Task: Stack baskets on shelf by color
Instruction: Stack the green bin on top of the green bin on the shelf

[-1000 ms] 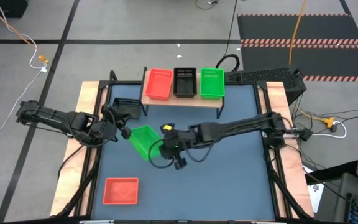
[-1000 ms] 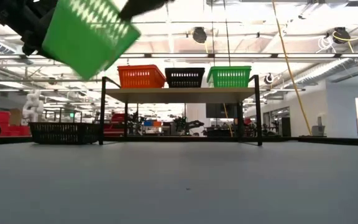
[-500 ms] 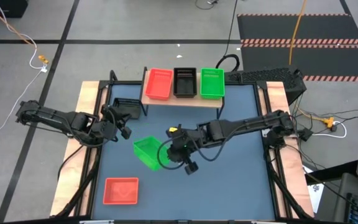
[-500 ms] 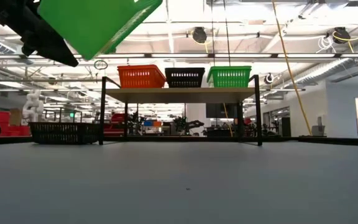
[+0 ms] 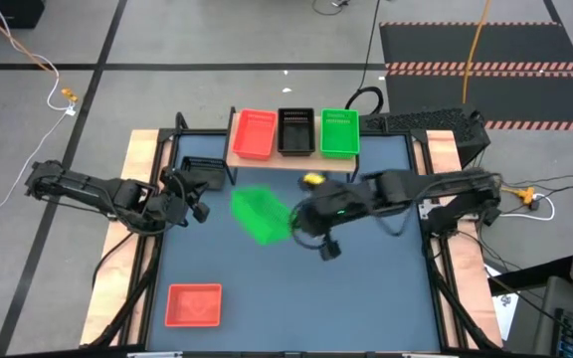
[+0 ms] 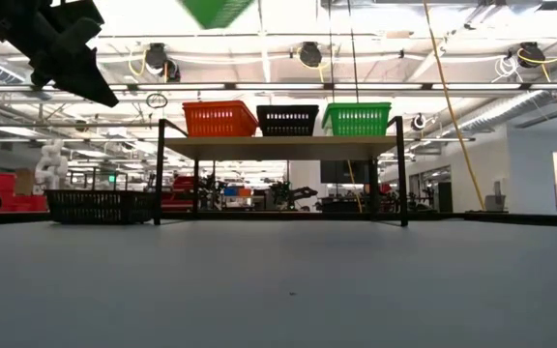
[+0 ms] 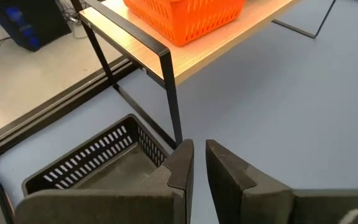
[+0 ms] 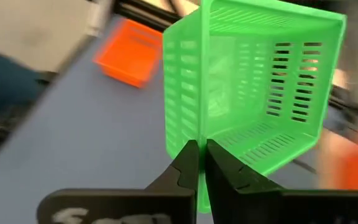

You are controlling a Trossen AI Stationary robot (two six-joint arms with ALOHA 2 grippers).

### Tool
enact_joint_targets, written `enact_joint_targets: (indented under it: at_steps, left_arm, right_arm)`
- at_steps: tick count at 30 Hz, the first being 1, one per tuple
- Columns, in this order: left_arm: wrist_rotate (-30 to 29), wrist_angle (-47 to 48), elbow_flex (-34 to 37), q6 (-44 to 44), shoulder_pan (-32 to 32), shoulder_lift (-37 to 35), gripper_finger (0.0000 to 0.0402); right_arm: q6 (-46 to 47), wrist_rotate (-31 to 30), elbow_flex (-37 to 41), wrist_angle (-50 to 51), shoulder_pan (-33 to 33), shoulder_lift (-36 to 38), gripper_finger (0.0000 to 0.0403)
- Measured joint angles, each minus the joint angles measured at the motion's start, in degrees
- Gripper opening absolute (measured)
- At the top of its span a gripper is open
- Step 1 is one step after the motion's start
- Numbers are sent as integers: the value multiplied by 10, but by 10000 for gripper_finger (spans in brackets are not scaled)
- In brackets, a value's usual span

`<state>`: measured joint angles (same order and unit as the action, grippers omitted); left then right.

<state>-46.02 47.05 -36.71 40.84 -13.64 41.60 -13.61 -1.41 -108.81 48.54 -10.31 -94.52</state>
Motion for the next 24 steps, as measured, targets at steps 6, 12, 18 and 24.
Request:
enact_joint_targets:
  at_steps: [6,12,18,24]
  left_arm:
    - [0,-1,0,1,0,0,47]
    - [0,-5,0,5,0,0,47]
    - [0,-6,0,14,0,0,47]
    - [-1,-6,0,11,0,0,47]
  right_arm:
    - [100,-272,0,137,8,71,4]
    - [197,-346,-1,235,71,94,4]
    - [222,-345,16,281,143,95,4]
    - [214,-298,60,272,195,94,4]
